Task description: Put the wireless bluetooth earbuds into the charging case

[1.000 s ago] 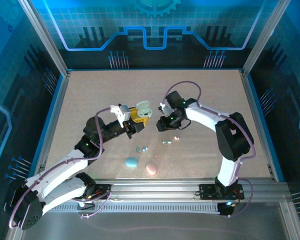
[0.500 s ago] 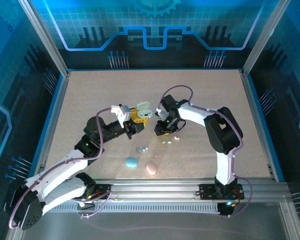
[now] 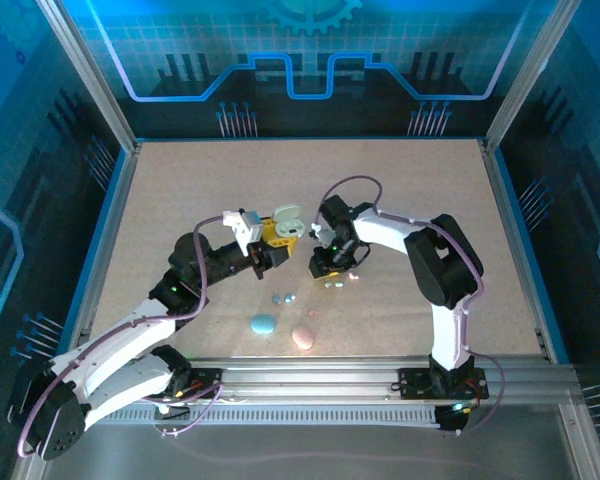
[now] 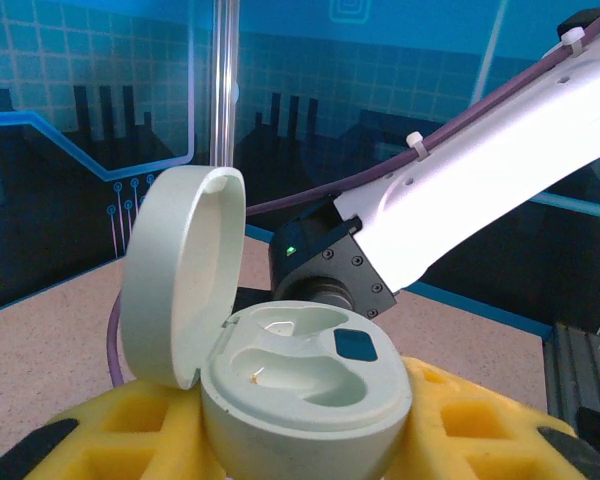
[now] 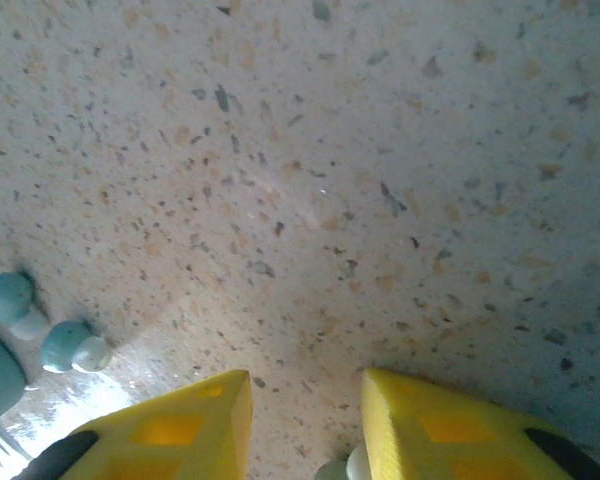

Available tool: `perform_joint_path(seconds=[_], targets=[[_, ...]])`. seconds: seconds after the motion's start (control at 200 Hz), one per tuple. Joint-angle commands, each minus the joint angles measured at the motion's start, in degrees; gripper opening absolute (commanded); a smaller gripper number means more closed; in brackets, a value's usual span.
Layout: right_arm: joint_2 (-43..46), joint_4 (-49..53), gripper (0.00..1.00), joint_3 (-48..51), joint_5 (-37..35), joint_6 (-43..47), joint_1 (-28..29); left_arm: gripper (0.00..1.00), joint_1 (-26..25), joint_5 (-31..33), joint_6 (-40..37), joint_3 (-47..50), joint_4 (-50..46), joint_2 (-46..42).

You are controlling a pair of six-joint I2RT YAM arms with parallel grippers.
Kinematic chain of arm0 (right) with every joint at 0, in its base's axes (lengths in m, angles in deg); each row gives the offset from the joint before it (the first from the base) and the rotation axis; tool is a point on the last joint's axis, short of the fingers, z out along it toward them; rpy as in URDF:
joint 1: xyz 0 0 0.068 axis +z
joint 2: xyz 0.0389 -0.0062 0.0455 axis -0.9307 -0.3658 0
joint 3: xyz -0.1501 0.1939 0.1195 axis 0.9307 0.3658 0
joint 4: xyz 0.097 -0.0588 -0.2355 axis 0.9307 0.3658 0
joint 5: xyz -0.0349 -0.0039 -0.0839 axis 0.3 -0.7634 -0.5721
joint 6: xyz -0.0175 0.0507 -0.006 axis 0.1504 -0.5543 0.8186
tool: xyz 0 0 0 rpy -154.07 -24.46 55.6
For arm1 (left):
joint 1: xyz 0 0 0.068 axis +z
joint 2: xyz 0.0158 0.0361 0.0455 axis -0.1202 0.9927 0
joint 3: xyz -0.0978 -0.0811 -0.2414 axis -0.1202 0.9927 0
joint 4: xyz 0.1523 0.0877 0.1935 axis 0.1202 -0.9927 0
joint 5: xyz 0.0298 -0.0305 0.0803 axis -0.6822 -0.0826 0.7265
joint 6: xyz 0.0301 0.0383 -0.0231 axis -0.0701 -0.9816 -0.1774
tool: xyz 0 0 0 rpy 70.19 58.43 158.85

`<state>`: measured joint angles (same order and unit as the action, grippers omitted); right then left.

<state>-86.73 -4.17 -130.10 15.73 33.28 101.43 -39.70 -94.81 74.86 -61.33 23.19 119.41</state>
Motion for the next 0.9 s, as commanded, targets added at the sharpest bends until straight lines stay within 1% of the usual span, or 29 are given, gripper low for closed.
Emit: perform_joint_path(seconds=[0.0,0.435,0.67,0.896], targets=[[1.68,2.24,0.36,2.07,0.19,-1.23,0.91,0.31,0.26,-0.81,-1.57,-0.97,0.83,-0.4],[4.99,1.71,0.37,5.04,-0.92,-3.21,2.18,0.31,0.21,-1.01,-1.05,-0.73,0.94,-0.45],[6.46,3.01,0.37,5.7,-2.17,-3.28,2.28,0.32,0.2,-1.06,-1.01,-0.71,1.05,-0.41],[7.8,3.9,0.37,6.67,-1.6,-2.82,2.64,0.32,0.31,-0.97,-1.01,-0.64,0.96,-0.37]])
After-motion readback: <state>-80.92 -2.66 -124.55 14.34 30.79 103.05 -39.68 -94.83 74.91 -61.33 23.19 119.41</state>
